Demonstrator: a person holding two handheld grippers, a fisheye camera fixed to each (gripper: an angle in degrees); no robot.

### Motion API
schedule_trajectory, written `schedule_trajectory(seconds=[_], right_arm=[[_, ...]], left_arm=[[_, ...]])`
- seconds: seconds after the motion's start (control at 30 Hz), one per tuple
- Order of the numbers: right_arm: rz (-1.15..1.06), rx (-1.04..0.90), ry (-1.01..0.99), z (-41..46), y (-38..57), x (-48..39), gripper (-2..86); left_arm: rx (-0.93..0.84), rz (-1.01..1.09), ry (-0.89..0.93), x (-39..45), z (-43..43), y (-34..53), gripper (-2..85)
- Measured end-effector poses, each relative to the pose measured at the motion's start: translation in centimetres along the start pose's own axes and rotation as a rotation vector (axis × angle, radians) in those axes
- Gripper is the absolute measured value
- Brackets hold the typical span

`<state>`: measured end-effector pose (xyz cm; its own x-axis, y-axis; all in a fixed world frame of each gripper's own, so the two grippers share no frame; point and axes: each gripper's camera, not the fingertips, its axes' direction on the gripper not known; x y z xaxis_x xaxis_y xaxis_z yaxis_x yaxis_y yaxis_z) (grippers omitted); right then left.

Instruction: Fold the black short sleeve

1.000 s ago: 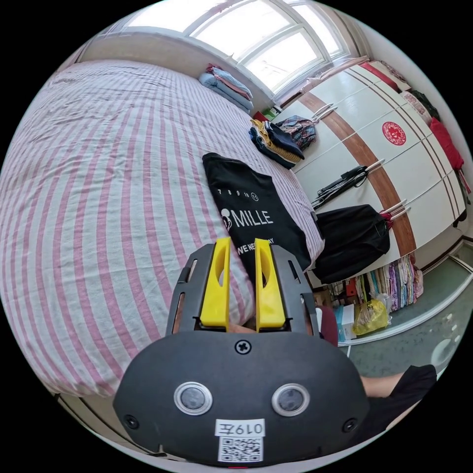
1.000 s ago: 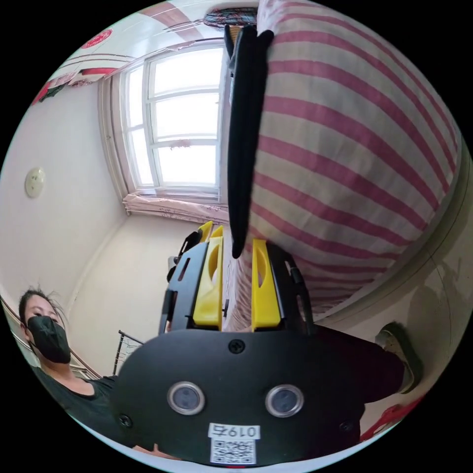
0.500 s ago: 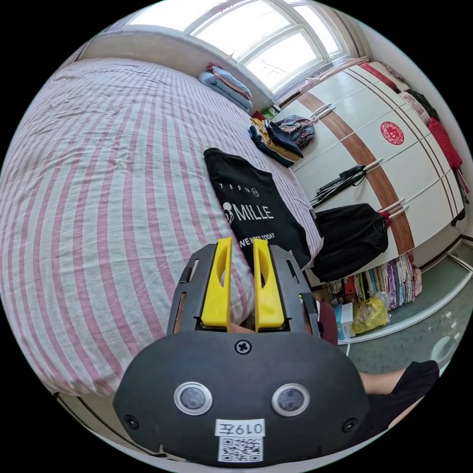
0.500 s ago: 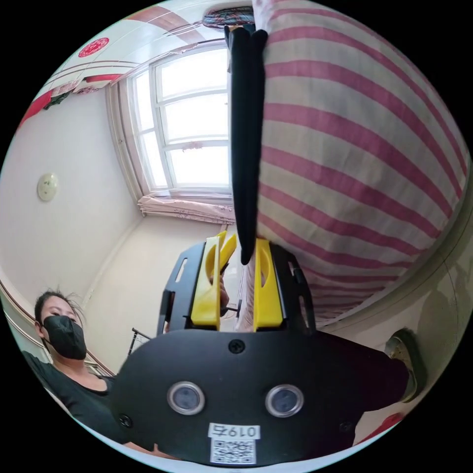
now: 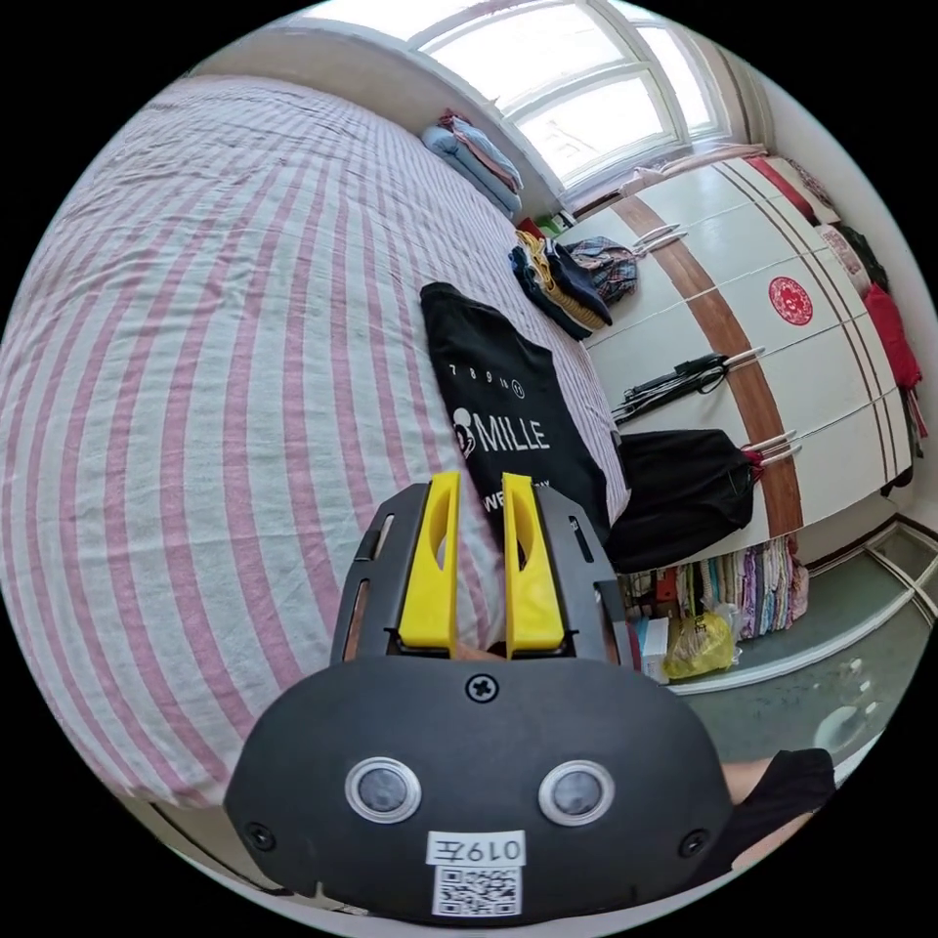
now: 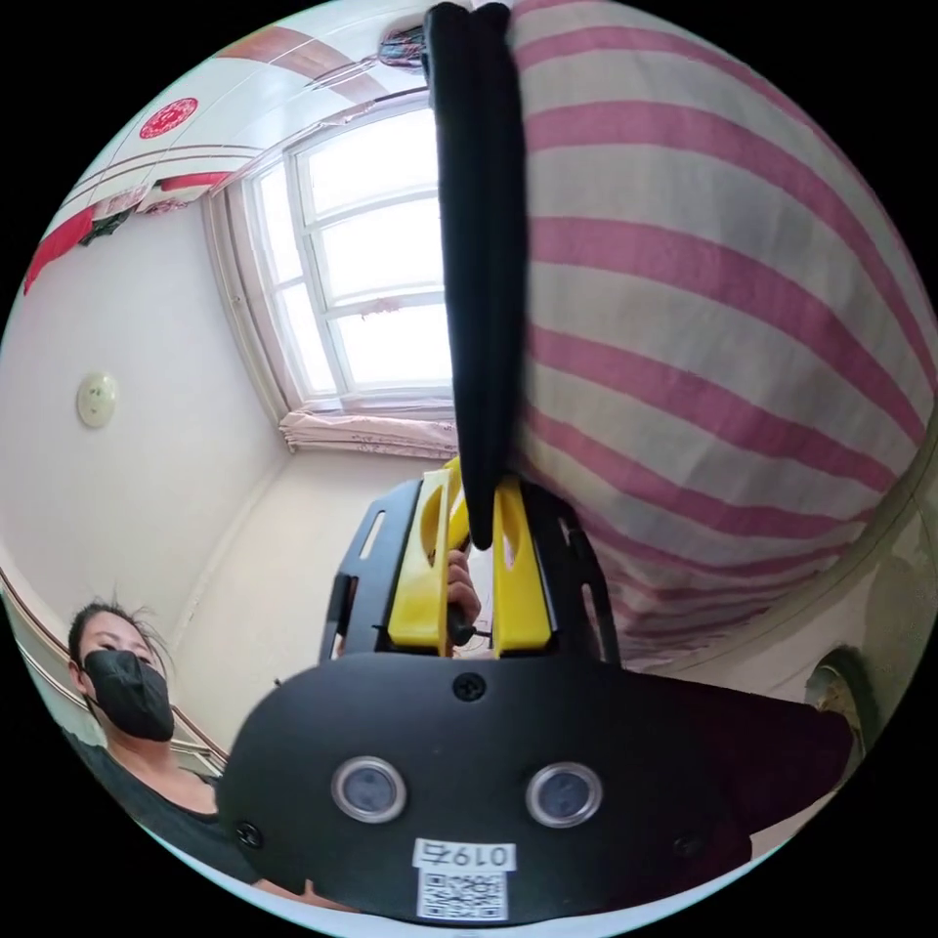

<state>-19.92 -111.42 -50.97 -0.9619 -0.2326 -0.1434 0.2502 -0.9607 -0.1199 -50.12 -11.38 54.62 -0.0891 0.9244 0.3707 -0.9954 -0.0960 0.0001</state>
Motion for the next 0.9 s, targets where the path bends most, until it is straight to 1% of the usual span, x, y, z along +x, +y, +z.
schedule_trajectory(seconds=[0.03,0.13,0.2,0.27,0.33,0.43,0.6,0.73,0.9], right_arm=[[0.019,0.009,-0.007,0.2,-0.1,-0.3,2.5],[0.042,0.021,-0.028,0.6,-0.5,-1.5,0.9],[0.047,0.024,-0.044,0.8,-0.9,-2.2,0.5],[0.046,0.027,-0.059,0.8,-1.3,-2.8,0.2],[0.052,0.022,-0.084,1.0,-1.5,-3.2,0.0],[0.052,0.007,-0.104,1.1,-1.5,-3.6,-0.2],[0.068,-0.019,-0.112,0.8,-1.3,-3.6,-0.2],[0.08,-0.047,-0.118,0.4,-0.8,-3.6,-0.4],[0.076,-0.07,-0.125,-0.8,-0.5,-4.3,-0.6]], left_arm=[[-0.012,-0.021,0.032,-0.7,0.1,-0.3,7.2],[-0.031,-0.084,0.134,-2.5,0.6,-1.2,9.3],[-0.029,-0.133,0.25,-3.8,1.1,-1.9,12.3],[-0.062,-0.221,0.444,-5.9,2.7,-3.0,15.8],[-0.069,-0.273,0.511,-7.0,3.7,-4.0,17.3],[-0.08,-0.303,0.523,-7.6,4.7,-6.5,18.1],[-0.082,-0.35,0.488,-8.5,6.2,-11.1,17.7],[-0.094,-0.35,0.438,-8.8,7.3,-13.6,16.0],[-0.098,-0.34,0.445,-9.8,7.7,-14.1,11.2]])
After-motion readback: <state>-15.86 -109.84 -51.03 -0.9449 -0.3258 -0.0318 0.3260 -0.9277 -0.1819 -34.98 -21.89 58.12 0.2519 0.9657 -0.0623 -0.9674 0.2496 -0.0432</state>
